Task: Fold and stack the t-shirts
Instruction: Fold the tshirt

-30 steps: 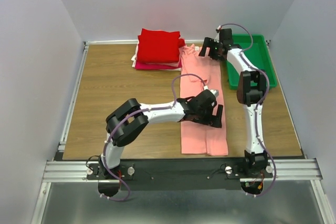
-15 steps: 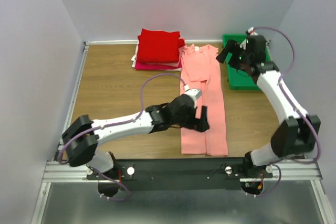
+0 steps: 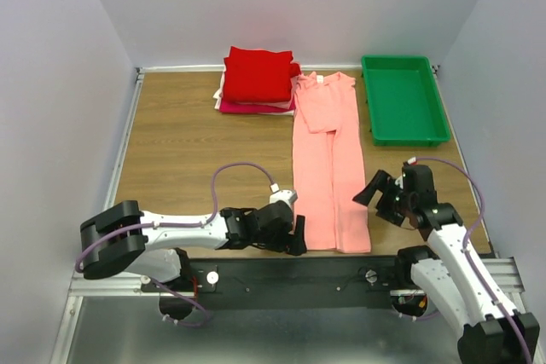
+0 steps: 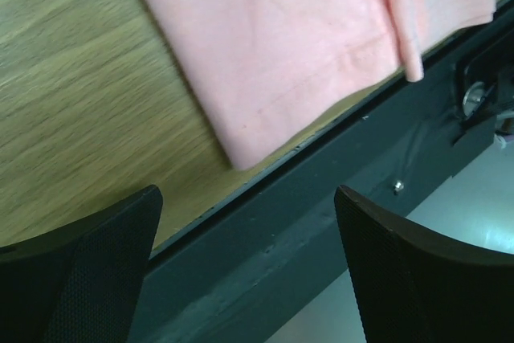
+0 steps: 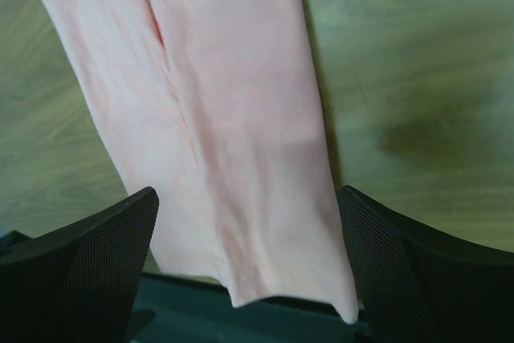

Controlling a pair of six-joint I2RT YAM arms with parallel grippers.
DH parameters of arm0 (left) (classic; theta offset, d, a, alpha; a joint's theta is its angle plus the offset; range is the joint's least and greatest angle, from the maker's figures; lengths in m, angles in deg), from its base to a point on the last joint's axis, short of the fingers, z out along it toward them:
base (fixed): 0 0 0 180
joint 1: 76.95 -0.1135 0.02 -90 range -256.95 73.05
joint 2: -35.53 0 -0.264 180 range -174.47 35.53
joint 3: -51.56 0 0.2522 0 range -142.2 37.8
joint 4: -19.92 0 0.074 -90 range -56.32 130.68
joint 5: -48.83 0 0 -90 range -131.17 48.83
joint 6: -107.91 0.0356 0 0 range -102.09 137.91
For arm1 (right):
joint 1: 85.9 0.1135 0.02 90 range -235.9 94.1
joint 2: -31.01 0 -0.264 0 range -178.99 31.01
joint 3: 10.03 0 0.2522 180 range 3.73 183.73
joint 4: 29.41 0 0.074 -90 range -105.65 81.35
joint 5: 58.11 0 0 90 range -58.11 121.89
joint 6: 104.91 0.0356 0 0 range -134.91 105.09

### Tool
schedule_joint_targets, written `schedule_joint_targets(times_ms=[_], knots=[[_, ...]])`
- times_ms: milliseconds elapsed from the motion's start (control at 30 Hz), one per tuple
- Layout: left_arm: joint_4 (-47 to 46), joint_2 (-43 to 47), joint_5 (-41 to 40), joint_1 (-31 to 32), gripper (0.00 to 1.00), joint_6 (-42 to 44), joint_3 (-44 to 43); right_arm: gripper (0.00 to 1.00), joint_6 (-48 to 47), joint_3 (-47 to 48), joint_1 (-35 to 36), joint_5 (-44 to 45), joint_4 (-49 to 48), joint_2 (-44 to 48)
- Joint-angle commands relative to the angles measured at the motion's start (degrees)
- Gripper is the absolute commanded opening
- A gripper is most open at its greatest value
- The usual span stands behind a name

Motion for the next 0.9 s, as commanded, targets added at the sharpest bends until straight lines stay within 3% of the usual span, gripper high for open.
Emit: schedule_joint_targets(times_ms=[0, 267, 600, 867], knots=[[-5.65, -0.32, 0.28, 0.45, 0.91, -2.60, 2.38, 1.00, 5.09, -2.00, 0.21, -1.72, 12.08, 6.68], [-7.06, -6.91, 1.69, 0.45, 0.78, -1.19, -0.43, 1.00, 4.76, 0.19, 0.21, -3.40, 19.92, 5.64], [-7.41, -11.83, 4.50, 0.54, 0.49, -1.54, -1.05, 1.00, -0.62, -2.09, 0.65, -7.70, 18.96, -5.52], [-7.41, -13.33, 4.94, 0.54, 0.40, -1.90, -1.66, 0.93, -1.23, -4.73, 1.35, -7.35, 16.59, -9.75]])
